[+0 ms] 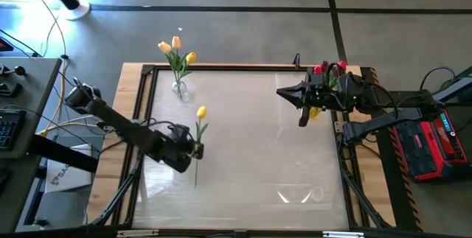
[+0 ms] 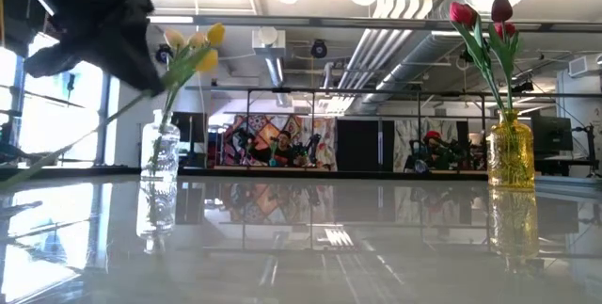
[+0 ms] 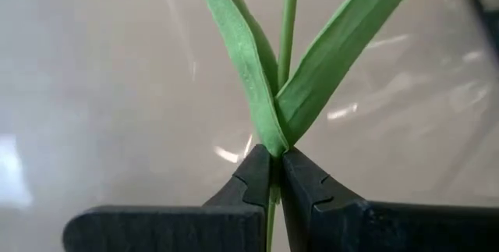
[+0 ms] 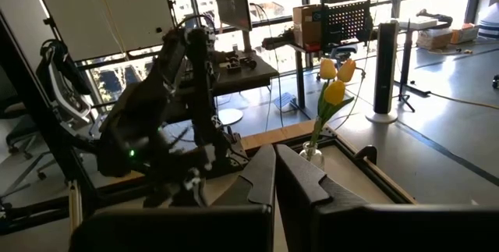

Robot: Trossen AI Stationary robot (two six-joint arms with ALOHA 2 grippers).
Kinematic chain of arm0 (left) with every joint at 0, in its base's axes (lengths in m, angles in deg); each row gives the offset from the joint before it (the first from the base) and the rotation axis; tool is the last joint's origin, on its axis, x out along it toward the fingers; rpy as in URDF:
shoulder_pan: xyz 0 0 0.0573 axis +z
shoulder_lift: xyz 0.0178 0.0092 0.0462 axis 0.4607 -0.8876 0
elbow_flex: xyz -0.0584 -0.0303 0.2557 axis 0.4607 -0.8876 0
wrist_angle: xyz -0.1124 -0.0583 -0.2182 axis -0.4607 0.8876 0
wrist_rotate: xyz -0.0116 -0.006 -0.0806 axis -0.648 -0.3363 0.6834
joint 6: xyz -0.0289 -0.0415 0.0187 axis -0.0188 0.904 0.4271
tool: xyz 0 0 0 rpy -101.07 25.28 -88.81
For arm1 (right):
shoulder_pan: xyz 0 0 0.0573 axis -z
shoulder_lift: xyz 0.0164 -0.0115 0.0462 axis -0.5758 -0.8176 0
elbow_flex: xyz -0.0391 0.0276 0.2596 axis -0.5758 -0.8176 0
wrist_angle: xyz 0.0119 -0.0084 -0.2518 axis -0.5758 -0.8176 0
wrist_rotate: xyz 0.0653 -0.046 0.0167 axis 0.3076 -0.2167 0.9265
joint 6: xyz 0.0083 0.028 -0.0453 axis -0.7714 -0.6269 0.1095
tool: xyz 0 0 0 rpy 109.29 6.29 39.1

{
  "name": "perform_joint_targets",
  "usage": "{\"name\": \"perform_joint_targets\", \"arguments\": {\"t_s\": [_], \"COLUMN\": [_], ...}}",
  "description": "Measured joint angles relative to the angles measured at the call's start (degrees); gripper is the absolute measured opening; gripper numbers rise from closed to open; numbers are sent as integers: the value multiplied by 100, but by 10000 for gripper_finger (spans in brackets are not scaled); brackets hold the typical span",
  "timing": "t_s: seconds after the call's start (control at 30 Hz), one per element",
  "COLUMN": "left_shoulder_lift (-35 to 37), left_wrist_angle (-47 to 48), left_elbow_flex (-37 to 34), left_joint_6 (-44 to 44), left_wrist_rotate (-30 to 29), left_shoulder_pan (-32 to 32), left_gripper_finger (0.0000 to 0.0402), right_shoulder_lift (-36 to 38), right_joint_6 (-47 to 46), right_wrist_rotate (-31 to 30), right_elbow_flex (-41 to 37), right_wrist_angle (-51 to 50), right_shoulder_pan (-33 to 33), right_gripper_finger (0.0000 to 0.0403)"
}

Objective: Sort flowers into vase by color
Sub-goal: Put the yellow tulip into the transparent vase

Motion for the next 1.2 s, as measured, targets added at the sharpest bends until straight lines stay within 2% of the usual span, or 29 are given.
{"name": "perform_joint_targets", "arguments": {"t_s": [0.33,0.53,0.63,0.7,0.77,0.9,1.1,1.2], "left_shoulder_lift": [1464,2487,2941,3171,3314,3489,3479,3398], "left_wrist_angle": [856,1186,1176,1151,1036,-29,-2156,-2855], "left_elbow_flex": [7,147,295,396,458,435,125,40], "left_joint_6": [-1132,-3433,-4805,-5615,-6280,-7933,-10017,-10430], "left_wrist_rotate": [-1864,-2889,-3474,-3667,-3686,-3409,-2046,-1618], "left_shoulder_pan": [38,400,742,1077,1490,2098,3192,3834], "left_gripper_finger": [1,1,1,1,1,0,0,0], "right_shoulder_lift": [1,1,1,1,1,2,1,2], "right_joint_6": [2,0,2,1,2,1,1,1], "right_wrist_rotate": [0,0,0,0,0,0,0,0], "right_elbow_flex": [0,0,0,0,0,0,0,0], "right_wrist_angle": [-1,1,-1,-1,-1,-1,-1,-3], "right_shoulder_pan": [0,2,0,1,1,0,0,0], "right_gripper_finger": [0,0,0,0,0,0,0,0]}}
